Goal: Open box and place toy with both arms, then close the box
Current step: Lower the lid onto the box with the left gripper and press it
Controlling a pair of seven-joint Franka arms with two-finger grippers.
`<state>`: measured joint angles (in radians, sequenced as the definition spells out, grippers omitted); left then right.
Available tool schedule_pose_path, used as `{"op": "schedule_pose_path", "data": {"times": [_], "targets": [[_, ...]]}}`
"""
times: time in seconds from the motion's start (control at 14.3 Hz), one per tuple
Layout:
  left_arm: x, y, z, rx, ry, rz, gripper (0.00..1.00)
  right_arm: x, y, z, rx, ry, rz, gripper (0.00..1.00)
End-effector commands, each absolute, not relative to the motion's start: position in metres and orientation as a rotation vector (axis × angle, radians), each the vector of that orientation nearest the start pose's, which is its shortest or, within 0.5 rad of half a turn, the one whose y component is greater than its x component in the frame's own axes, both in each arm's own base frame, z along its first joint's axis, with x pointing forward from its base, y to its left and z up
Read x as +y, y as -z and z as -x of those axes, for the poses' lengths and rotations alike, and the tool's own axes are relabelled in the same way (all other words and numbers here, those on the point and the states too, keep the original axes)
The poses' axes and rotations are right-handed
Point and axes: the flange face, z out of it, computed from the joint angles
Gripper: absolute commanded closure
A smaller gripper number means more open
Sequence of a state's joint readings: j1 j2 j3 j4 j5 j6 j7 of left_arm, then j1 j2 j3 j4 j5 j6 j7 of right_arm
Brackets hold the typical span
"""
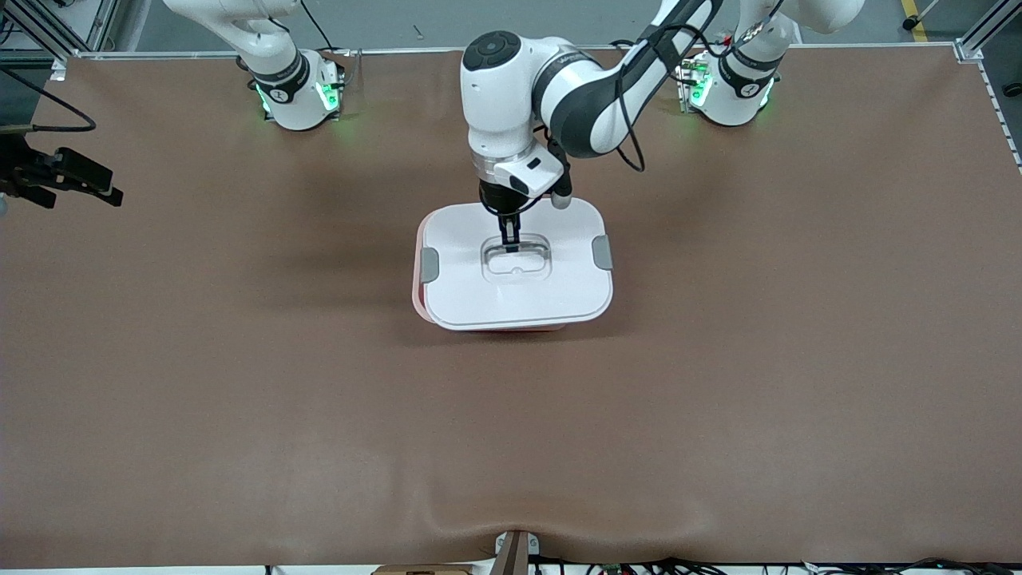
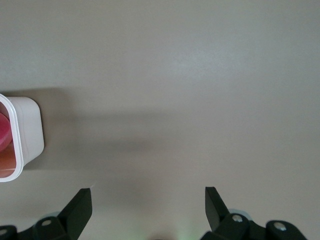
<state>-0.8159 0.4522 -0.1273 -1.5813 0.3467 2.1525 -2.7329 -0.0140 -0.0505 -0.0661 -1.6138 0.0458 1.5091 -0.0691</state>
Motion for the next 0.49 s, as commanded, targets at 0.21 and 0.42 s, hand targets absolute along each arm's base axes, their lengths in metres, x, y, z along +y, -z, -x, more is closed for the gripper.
{"op": "schedule_pose_path", "data": {"times": [0.21,0.42], "targets": [[-0.571,-0.378,-0.404,2.139,-0.347,-1.981,1.0,-0.043,-0.656,-0.529,0.023,0.001,3.076,0.0],[-0.573,-0.361,-0.405,2.151,-0.402,-1.95,1.0,-0.051,-0.655,-0.528,0.026,0.0,3.08,0.0]]}}
